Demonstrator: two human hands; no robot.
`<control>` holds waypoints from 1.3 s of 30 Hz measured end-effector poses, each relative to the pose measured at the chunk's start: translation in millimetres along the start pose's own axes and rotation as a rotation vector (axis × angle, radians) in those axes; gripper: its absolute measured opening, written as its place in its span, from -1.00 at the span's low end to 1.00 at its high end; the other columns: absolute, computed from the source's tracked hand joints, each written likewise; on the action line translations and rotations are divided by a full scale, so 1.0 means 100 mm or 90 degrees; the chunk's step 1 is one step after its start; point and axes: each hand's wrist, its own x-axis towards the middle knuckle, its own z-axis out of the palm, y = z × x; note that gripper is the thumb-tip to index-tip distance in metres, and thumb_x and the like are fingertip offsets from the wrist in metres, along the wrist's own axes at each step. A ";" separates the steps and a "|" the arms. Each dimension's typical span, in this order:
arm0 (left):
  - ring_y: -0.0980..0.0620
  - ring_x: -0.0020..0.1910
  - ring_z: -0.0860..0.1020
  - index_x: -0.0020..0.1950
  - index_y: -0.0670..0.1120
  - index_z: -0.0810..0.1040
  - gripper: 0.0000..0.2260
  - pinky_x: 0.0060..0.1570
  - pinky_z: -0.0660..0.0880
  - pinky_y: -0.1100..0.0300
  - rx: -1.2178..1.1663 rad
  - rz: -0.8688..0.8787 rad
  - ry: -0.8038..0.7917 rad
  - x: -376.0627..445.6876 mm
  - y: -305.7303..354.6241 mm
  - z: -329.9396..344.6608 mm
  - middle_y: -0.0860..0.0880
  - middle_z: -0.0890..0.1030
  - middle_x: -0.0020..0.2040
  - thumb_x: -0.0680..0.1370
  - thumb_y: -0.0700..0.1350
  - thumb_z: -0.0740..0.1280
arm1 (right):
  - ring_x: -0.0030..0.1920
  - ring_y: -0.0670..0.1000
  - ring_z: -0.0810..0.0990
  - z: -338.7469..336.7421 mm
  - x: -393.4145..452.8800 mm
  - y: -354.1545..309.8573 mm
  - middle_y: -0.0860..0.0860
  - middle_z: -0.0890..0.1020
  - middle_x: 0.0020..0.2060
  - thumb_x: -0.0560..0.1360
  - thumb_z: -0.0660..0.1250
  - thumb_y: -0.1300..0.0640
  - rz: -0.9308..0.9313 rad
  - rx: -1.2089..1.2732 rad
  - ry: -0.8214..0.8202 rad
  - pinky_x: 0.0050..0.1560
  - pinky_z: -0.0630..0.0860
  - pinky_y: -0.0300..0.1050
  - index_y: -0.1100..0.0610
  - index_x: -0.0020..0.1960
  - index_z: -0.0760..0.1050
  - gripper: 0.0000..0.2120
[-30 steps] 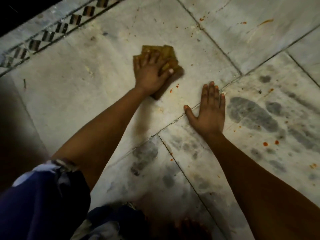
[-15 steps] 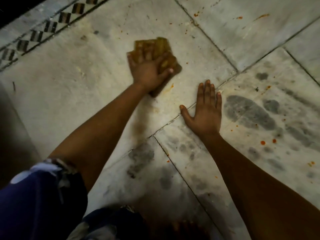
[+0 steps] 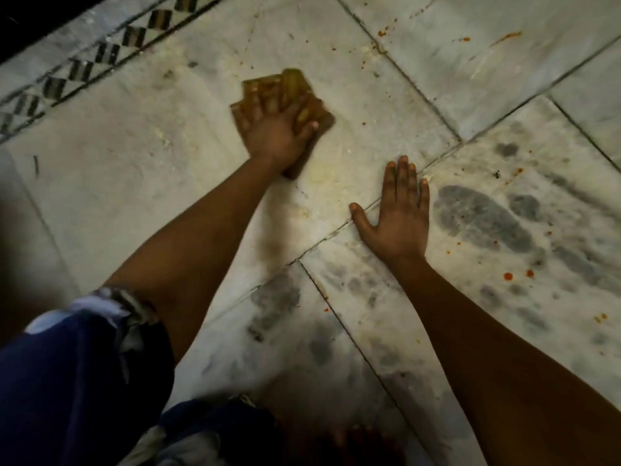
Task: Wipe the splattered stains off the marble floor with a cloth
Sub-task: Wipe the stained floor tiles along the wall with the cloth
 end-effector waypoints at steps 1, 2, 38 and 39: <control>-0.25 0.51 -0.09 0.47 0.24 0.16 -0.46 0.39 -0.20 -0.29 0.012 0.048 -0.013 -0.05 0.12 0.04 -0.09 0.04 0.56 0.51 0.33 0.02 | 0.52 0.12 0.00 -0.01 0.01 0.00 0.18 0.04 0.52 0.46 -0.08 -0.31 0.001 0.003 0.001 0.47 -0.15 0.02 0.24 0.52 0.00 -0.17; -0.25 0.51 -0.09 0.47 0.24 0.16 -0.42 0.38 -0.20 -0.29 0.024 0.099 -0.022 -0.15 0.20 0.08 -0.08 0.04 0.56 0.47 0.36 -0.03 | 0.52 0.12 0.01 -0.01 0.01 0.00 0.17 0.05 0.52 0.47 -0.09 -0.31 0.003 0.011 0.001 0.47 -0.16 0.01 0.24 0.52 0.01 -0.18; -0.24 0.50 0.04 0.48 0.20 0.17 -0.41 0.41 -0.12 -0.25 0.066 0.310 0.063 0.07 0.71 0.19 -0.09 0.14 0.54 0.48 0.34 -0.09 | 0.49 0.20 0.14 0.00 0.24 0.31 0.27 0.16 0.47 0.53 -0.04 -0.21 0.124 0.022 0.097 0.46 -0.10 -0.01 0.34 0.48 0.11 -0.25; -0.23 0.50 0.09 0.47 0.20 0.20 -0.44 0.42 -0.06 -0.24 0.076 0.379 0.077 -0.03 0.60 0.22 -0.08 0.18 0.53 0.50 0.33 -0.05 | 0.48 0.20 0.15 0.00 0.23 0.31 0.28 0.17 0.47 0.53 -0.04 -0.20 0.122 0.024 0.100 0.45 -0.10 -0.01 0.34 0.48 0.12 -0.26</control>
